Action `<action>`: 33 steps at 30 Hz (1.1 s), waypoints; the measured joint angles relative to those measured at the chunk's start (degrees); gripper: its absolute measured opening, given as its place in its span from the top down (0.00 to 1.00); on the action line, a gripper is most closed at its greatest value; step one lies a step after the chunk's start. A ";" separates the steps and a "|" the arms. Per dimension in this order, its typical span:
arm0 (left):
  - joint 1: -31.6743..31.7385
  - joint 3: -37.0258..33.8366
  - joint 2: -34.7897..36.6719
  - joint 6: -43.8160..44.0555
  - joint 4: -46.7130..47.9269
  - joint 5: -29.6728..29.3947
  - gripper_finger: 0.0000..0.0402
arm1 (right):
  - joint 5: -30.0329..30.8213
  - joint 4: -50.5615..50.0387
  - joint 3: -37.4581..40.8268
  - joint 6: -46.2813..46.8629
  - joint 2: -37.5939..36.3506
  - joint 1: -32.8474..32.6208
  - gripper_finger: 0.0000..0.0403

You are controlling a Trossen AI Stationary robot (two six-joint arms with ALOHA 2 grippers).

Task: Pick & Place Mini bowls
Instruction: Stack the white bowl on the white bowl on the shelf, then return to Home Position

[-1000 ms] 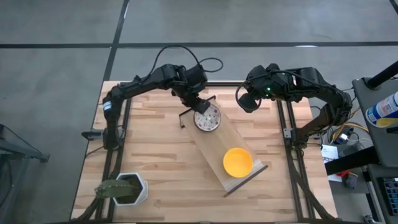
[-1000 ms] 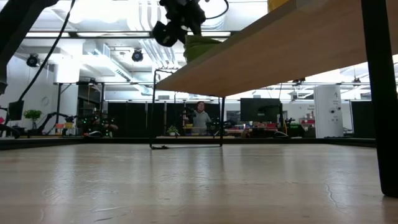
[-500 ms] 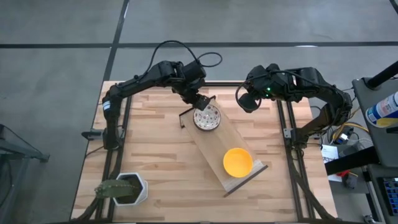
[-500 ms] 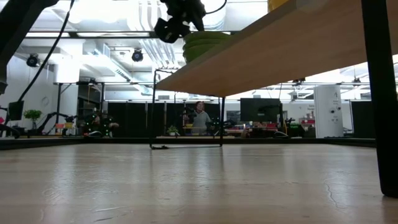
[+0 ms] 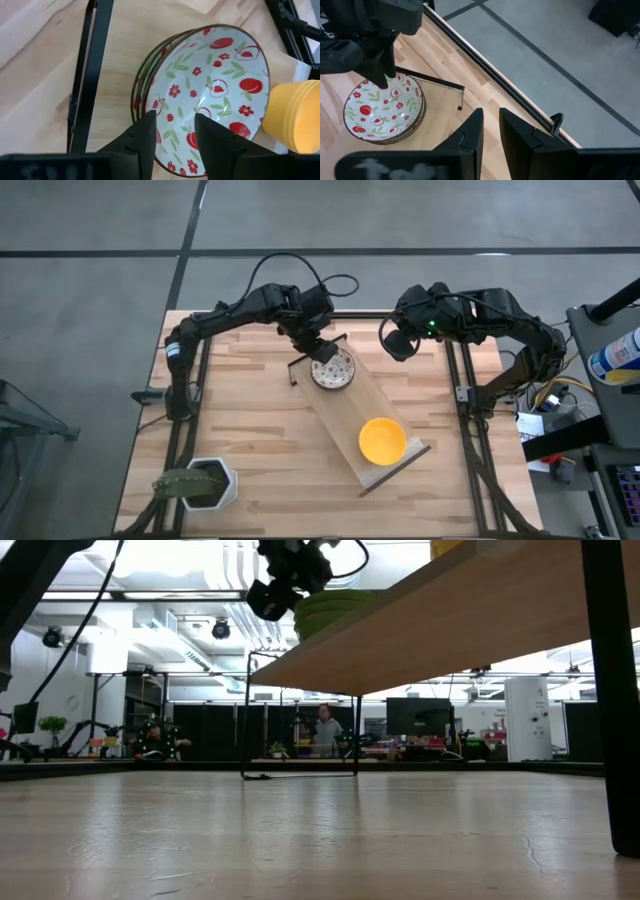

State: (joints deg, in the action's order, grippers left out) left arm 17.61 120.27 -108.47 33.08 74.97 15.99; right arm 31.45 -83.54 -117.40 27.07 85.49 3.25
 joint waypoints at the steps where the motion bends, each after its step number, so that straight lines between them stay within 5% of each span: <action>1: 0.00 0.00 0.02 0.00 -0.24 0.00 0.66 | 0.01 -0.01 0.00 -0.01 0.00 0.00 0.86; 9: -0.17 1.97 1.60 -3.29 -2.79 -0.17 0.69 | -0.39 -0.09 1.15 1.39 -0.04 0.00 0.86; 17: -1.50 1.95 4.29 -7.55 -6.71 -1.98 0.98 | -5.30 5.04 7.79 -0.54 -1.63 -0.02 0.98; 26: -5.72 -2.68 10.66 -12.27 -16.28 -5.99 1.00 | -14.92 32.41 29.79 -6.21 -15.38 0.01 0.98; 33: -7.45 -18.72 21.58 -10.52 -29.10 -5.55 1.00 | -19.93 47.77 46.96 -7.40 -28.21 -0.02 0.98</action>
State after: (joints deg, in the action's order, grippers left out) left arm 10.15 101.54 -86.89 22.56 45.87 10.44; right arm 11.52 -35.76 -70.45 19.67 57.28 3.22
